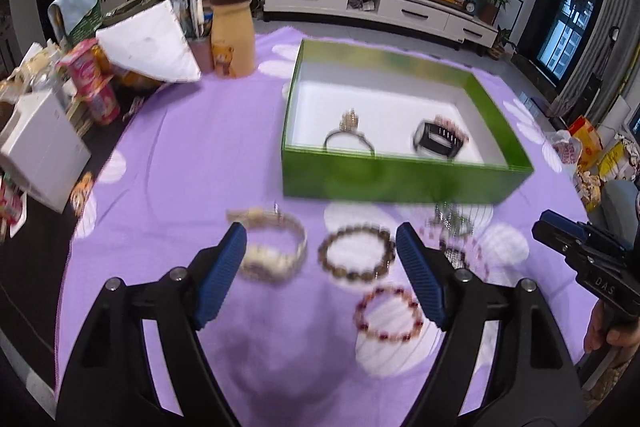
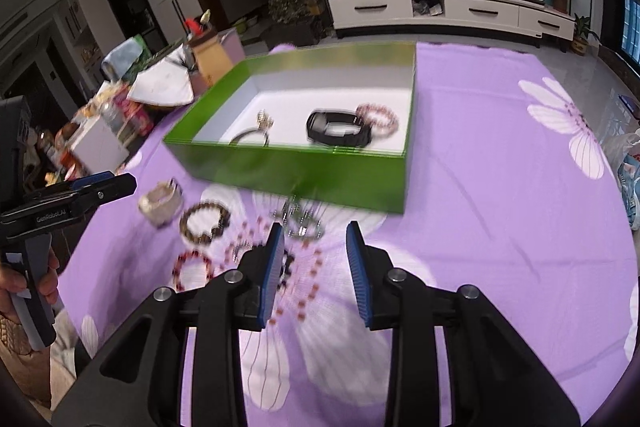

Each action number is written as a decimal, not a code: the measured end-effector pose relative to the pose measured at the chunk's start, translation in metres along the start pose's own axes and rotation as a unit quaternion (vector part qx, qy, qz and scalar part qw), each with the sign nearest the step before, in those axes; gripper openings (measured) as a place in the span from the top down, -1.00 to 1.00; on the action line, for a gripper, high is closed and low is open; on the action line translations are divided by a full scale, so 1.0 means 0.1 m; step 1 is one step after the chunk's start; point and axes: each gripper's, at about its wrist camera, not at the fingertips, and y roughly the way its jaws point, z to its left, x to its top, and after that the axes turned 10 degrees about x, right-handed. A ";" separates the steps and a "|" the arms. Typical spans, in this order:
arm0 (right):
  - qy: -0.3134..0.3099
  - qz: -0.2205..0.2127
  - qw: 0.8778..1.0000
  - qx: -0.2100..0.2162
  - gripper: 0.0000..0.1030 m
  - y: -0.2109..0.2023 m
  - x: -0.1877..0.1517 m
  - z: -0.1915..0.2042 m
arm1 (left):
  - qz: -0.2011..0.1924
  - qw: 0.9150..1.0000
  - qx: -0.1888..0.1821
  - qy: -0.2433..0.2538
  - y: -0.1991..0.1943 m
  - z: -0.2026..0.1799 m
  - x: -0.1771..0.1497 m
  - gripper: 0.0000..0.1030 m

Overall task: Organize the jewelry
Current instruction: 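Move both open tools back from the box toward the remaining jewelry, then grasp the red bead bracelet with left tool while right tool grasps a silver ring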

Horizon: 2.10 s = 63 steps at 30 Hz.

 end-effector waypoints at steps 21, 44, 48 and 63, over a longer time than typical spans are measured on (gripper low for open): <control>-0.047 0.061 0.997 -0.003 0.37 0.40 -0.44 0.30 | 0.033 0.999 -0.014 0.012 0.18 -0.17 -0.69 -0.49; -0.095 0.070 0.993 -0.022 0.37 0.73 -0.30 0.36 | 0.024 0.998 -0.011 0.060 0.38 -0.36 -0.72 0.26; -0.100 0.071 0.992 -0.024 0.37 0.79 -0.29 0.37 | 0.015 0.997 -0.008 0.077 0.40 -0.39 -0.71 0.60; -0.116 0.058 0.991 -0.020 0.65 0.81 -0.31 0.41 | 0.008 0.997 -0.029 0.066 0.39 -0.39 -0.73 0.85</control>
